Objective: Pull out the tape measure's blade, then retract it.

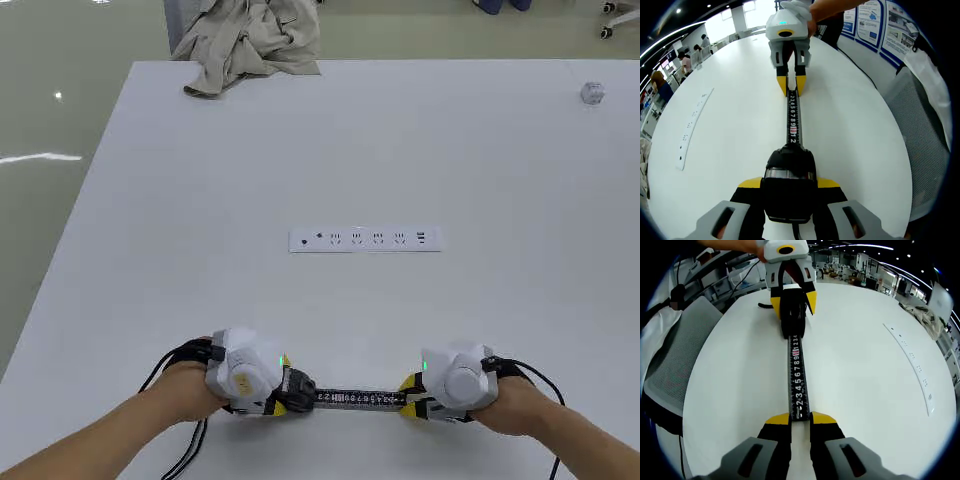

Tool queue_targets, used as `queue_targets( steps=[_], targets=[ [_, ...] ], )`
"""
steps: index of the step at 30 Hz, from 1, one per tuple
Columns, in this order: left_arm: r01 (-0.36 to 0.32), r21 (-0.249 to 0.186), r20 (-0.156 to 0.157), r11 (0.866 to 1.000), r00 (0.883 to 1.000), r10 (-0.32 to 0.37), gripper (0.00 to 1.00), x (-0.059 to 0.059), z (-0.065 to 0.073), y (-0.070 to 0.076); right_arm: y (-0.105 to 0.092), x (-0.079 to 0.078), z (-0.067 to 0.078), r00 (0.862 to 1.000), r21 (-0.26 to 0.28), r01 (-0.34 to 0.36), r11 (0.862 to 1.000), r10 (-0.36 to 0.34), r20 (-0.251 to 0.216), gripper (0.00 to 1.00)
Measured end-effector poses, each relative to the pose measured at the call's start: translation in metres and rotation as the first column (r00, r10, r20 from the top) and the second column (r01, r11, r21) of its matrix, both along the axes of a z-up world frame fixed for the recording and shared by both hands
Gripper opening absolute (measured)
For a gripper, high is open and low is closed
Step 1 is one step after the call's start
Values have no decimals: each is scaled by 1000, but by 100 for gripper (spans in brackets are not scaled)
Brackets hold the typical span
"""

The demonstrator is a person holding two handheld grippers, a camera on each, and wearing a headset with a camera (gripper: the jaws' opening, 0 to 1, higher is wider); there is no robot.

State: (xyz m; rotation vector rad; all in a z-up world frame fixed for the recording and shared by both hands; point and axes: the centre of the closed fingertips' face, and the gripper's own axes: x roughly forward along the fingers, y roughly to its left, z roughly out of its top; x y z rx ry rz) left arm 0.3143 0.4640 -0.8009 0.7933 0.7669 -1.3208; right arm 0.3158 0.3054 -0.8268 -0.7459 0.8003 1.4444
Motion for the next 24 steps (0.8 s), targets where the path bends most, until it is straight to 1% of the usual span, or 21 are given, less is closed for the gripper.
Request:
queue_targets(
  steps=[6,11,13,16,19,24],
  targets=[
    [1,1,0,1000,1000,-1,34,0,1,0,-9,-1,2,1000,-4,8,1000,-8,0,12],
    [3,4,0,1000,1000,-3,34,-1,1,0,-15,0,0,1000,-8,14,1000,-14,1,12],
    [2,5,0,1000,1000,-2,34,-1,1,0,-17,-1,2,1000,-10,15,1000,-15,1,12],
    [1,4,0,1000,1000,-1,34,0,0,0,-20,0,0,1000,-13,16,1000,-16,3,12],
    [1,4,1,1000,1000,-1,34,-1,2,0,-22,0,1,1000,-16,16,1000,-16,4,12],
    [1,5,2,1000,1000,-1,34,-1,1,0,-28,1,0,1000,-19,23,1000,-23,1,12]
  ],
)
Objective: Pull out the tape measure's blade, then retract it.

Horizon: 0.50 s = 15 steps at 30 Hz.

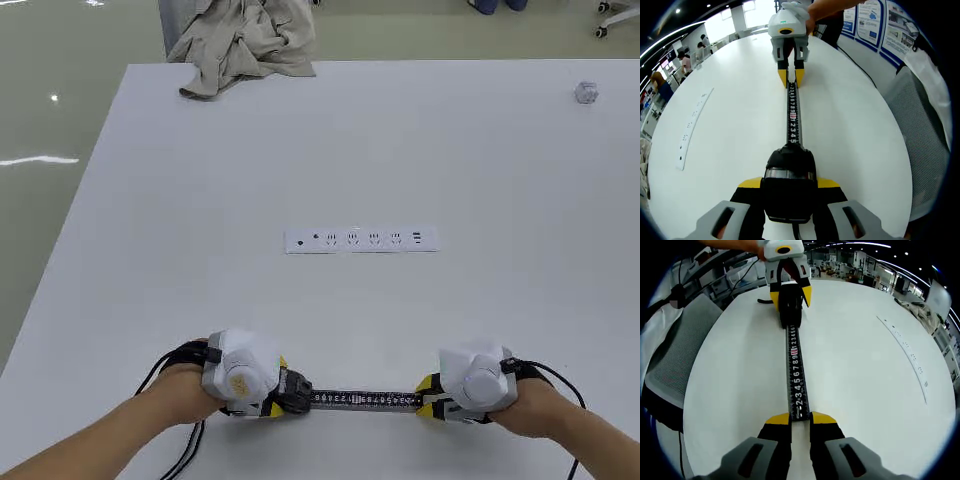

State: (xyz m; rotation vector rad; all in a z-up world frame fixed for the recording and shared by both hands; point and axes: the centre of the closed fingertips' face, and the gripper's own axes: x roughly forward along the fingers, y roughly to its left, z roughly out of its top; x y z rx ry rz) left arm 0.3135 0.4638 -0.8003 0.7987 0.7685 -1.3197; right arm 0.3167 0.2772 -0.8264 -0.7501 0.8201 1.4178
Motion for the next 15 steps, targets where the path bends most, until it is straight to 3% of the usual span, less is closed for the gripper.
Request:
queue_targets(
  steps=[15],
  targets=[
    [2,5,3,1000,1000,-2,34,0,-1,0,-14,0,0,1000,-16,6,1000,-6,-4,12]
  ],
)
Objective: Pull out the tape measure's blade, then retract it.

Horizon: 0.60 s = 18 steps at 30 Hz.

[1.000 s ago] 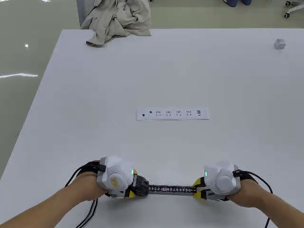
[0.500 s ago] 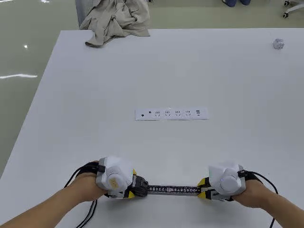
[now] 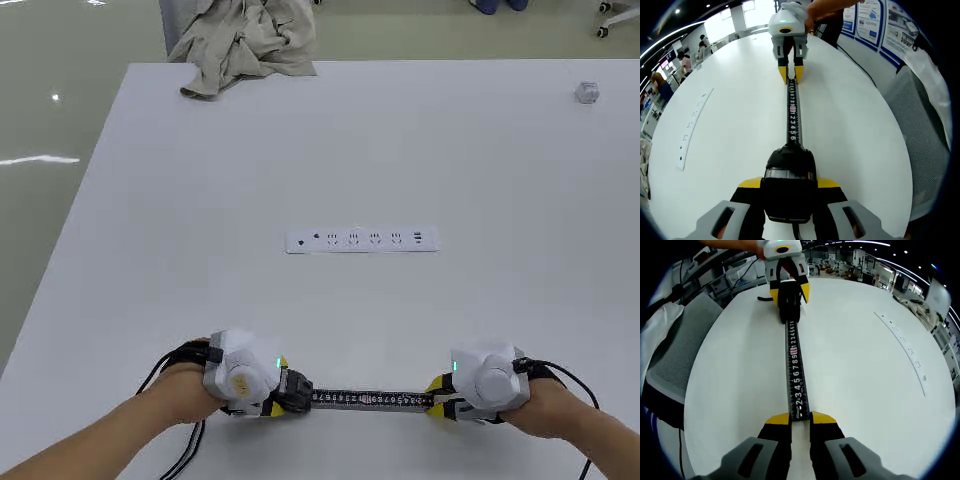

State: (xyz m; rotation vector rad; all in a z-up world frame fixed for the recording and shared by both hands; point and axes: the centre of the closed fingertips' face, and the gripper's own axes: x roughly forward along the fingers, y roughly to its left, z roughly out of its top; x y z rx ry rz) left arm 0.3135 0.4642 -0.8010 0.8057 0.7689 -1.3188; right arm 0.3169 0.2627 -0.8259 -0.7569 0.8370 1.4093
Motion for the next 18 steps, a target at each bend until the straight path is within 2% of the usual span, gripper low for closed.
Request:
queue_targets(
  steps=[18],
  targets=[
    [4,5,0,1000,1000,-4,34,0,1,0,-15,1,0,1000,-2,13,1000,-13,0,11]
  ],
)
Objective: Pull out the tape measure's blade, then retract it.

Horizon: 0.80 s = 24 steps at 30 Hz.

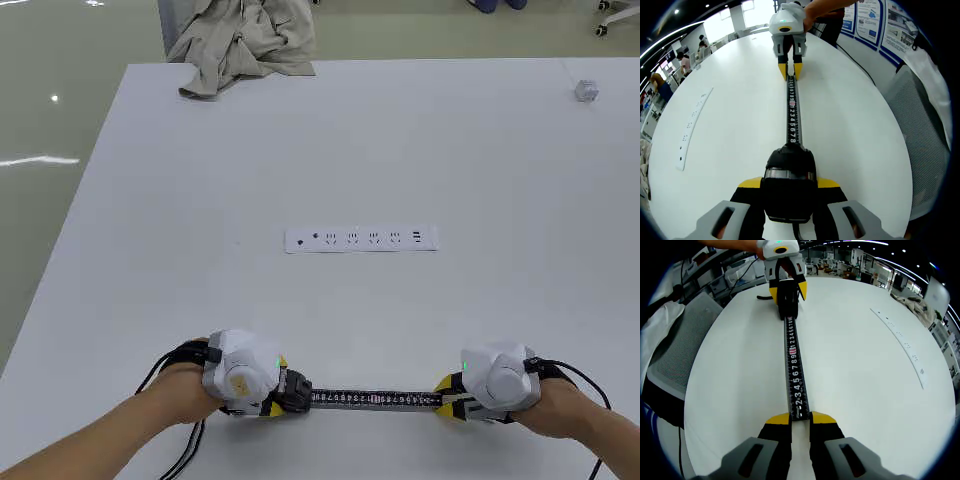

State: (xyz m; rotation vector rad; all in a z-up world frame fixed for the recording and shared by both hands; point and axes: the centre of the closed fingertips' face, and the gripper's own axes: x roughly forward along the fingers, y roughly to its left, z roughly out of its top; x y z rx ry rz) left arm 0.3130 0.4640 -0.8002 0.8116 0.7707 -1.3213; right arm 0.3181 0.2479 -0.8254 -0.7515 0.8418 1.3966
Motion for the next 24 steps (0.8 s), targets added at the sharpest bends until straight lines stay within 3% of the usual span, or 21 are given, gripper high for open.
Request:
queue_targets(
  steps=[24],
  targets=[
    [1,8,6,1000,1000,-1,34,0,-1,1,-22,1,0,1000,-20,18,1000,-18,0,11]
  ],
)
